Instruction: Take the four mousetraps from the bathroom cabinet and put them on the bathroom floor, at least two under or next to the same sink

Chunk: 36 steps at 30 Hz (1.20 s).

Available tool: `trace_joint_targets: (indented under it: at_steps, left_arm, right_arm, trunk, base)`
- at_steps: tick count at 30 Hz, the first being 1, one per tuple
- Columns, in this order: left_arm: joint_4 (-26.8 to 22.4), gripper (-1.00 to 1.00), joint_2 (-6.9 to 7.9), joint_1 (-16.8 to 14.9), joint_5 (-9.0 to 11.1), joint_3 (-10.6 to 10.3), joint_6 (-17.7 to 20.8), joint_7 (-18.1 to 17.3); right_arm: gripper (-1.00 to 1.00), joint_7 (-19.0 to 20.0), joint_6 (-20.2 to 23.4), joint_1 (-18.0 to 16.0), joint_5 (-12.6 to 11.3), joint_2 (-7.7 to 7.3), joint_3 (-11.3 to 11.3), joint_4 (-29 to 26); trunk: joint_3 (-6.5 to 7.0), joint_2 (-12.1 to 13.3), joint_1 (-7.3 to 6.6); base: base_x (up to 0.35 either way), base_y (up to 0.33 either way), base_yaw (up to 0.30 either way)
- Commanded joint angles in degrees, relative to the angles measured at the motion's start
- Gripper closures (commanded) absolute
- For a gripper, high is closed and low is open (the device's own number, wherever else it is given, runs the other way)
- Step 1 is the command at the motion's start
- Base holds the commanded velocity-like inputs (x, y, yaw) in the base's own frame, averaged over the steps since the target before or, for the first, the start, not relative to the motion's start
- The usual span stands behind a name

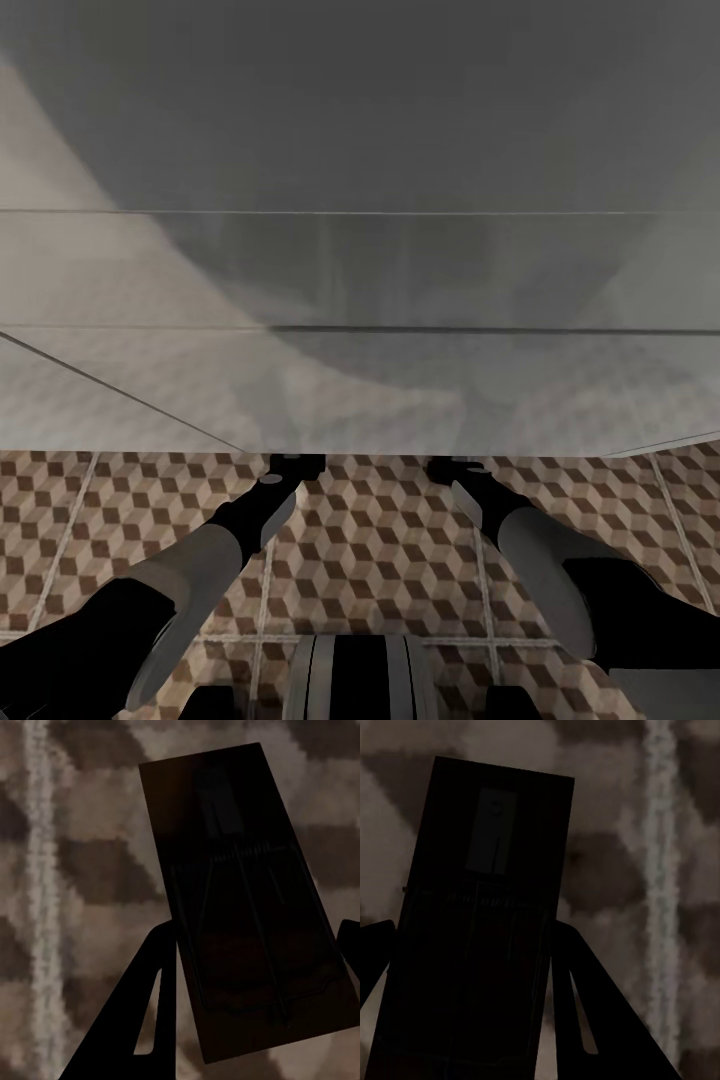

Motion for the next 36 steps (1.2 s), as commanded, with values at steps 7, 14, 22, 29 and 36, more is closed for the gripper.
trace_joint_targets:
  at_steps: [7, 14, 22, 29, 36]
  left_arm:
    - [-0.1, 1.00, 0.03, 0.0, 0.5, -0.5, 0.0, 0.4]
    - [-0.1, 1.00, 0.03, 0.0, 0.5, -0.5, 0.0, 0.4]
    - [-0.1, 1.00, 0.03, 0.0, 0.5, -0.5, 0.0, 0.4]
    - [-0.1, 1.00, 0.03, 0.0, 0.5, -0.5, 0.0, 0.4]
    - [-0.1, 1.00, 0.03, 0.0, 0.5, -0.5, 0.0, 0.4]
  right_arm:
    - [-1.00, -0.2, 0.3, 0.0, -0.5, 0.01, 0.1, -0.1]
    - [-1.00, -0.2, 0.3, 0.0, -0.5, 0.01, 0.1, -0.1]
    - [-1.00, -0.2, 0.3, 0.0, -0.5, 0.01, 0.1, -0.1]
    - [-1.00, -0.2, 0.3, 0.0, -0.5, 0.01, 0.1, -0.1]
    - [-1.00, -0.2, 0.3, 0.0, -0.5, 0.01, 0.1, -0.1]
  trunk:
    - [-0.03, 0.0, -0.01]
    - [-0.03, 0.0, -0.01]
    - [-0.03, 0.0, -0.01]
    - [-0.03, 0.0, -0.01]
    - [-0.03, 0.0, -0.01]
  base:
    - [0.000, 0.000, 0.000]
    - [0.000, 0.000, 0.000]
    - [0.000, 0.000, 0.000]
    - [0.000, 0.000, 0.000]
    - [0.000, 0.000, 0.000]
